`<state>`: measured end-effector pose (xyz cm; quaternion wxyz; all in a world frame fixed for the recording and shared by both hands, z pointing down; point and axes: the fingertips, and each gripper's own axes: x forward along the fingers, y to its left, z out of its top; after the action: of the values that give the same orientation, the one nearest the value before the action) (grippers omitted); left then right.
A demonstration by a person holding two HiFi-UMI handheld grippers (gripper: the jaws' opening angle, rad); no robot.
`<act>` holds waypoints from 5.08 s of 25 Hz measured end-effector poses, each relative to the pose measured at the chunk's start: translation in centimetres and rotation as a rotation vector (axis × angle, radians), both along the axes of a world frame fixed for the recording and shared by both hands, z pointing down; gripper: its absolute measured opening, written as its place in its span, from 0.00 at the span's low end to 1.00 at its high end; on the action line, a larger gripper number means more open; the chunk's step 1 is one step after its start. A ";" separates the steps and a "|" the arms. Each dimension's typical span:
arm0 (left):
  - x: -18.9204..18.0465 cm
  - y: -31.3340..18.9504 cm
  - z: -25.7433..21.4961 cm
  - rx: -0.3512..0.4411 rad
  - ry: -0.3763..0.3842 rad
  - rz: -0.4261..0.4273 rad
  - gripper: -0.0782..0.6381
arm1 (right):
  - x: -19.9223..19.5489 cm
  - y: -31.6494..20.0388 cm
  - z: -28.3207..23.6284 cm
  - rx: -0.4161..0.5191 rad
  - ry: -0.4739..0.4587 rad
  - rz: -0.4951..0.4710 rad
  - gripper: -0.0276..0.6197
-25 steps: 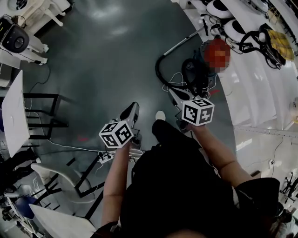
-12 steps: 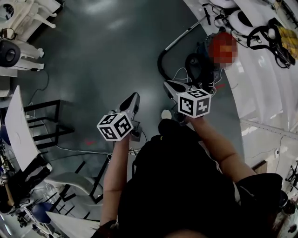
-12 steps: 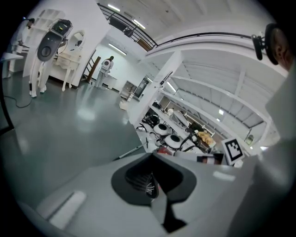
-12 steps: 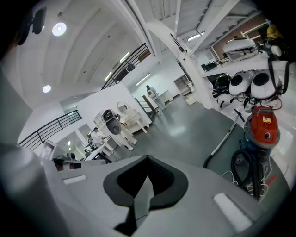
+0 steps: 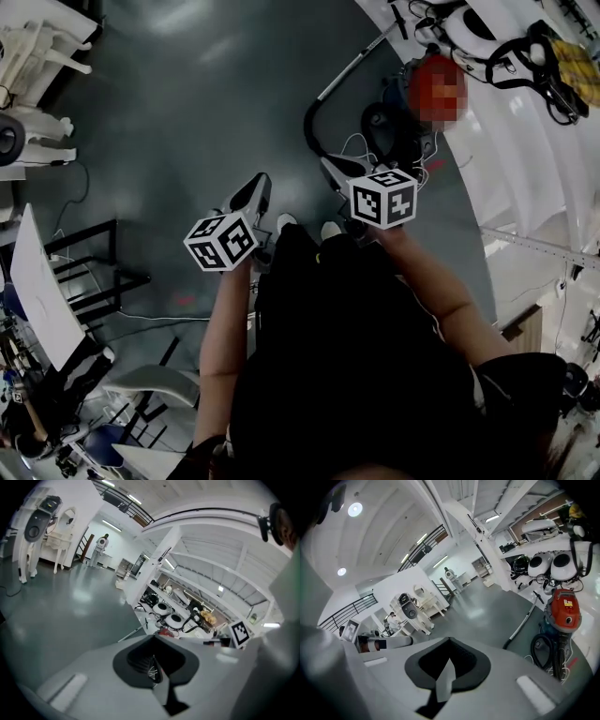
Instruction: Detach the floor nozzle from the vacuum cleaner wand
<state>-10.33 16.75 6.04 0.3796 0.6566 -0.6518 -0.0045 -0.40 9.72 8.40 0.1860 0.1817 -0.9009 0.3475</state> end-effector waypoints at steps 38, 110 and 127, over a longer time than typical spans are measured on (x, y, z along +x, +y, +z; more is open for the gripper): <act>-10.2 -21.1 13.1 -0.207 0.074 0.635 0.12 | -6.2 -16.9 9.1 -0.078 0.222 0.505 0.04; -7.8 -43.0 80.7 -0.268 -0.479 0.685 0.52 | -10.0 -43.3 68.7 0.167 0.240 0.370 0.04; -8.5 -41.9 78.3 -0.311 -0.243 0.578 0.34 | -10.9 -41.8 70.2 0.029 0.161 0.378 0.13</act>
<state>-18.78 -25.14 84.33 0.3802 0.7441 -0.4723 0.2805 -11.31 -32.06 78.62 0.1863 0.3774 -0.8379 0.3476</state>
